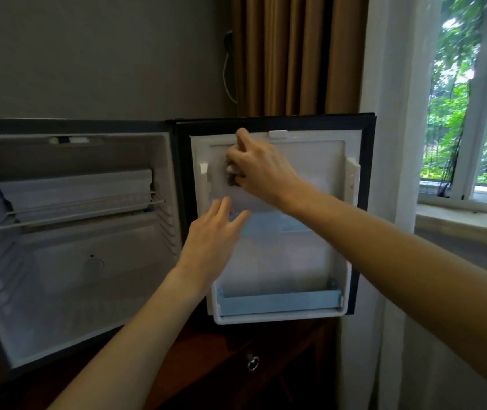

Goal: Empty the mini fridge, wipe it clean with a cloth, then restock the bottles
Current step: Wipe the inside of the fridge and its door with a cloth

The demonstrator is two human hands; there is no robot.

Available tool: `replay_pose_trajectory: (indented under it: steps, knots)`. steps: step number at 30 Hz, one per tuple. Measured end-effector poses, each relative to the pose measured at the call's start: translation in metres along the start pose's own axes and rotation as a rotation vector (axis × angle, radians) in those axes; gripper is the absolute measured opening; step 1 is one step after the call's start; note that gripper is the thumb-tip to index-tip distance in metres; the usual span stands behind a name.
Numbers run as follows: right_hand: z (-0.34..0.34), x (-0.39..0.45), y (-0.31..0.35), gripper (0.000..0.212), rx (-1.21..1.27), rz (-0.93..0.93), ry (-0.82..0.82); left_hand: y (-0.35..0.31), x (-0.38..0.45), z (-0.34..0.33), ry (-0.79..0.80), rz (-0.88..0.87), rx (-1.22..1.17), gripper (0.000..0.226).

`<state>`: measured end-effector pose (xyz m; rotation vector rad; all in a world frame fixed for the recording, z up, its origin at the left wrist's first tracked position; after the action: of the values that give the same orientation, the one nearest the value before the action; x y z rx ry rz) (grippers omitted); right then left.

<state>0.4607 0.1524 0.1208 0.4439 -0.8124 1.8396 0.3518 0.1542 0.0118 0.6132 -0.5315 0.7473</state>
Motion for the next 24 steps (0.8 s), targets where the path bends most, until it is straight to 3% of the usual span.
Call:
replay_pose_trajectory:
  steps: [9,13,19,24]
  knots:
    - [0.028,-0.092,-0.120,0.033,-0.076,-0.157,0.104,0.002,0.002,0.000,0.006,0.001,-0.036,0.052]
    - [0.023,-0.071,-0.095,0.033,-0.071,-0.151,0.072,0.000,0.001,0.002,-0.016,0.010,-0.032,0.053]
    - [-0.005,0.002,0.002,0.024,0.021,0.018,-0.003,0.001,0.001,0.002,-0.018,0.029,-0.054,0.047]
    - [-0.015,0.023,0.030,0.035,0.040,0.041,-0.022,0.004,-0.002,0.004,-0.017,0.006,-0.077,0.056]
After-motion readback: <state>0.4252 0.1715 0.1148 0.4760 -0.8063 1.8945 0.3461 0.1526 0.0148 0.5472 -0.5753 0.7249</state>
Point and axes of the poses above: each hand's wrist, its own x-axis towards the middle knuckle, its own z-axis out of the back of the hand, y = z × x, the point moved 5 cm from there along x, towards the middle knuckle, and after that the axes turned 12 degrees about y, right-handed, at the moved point
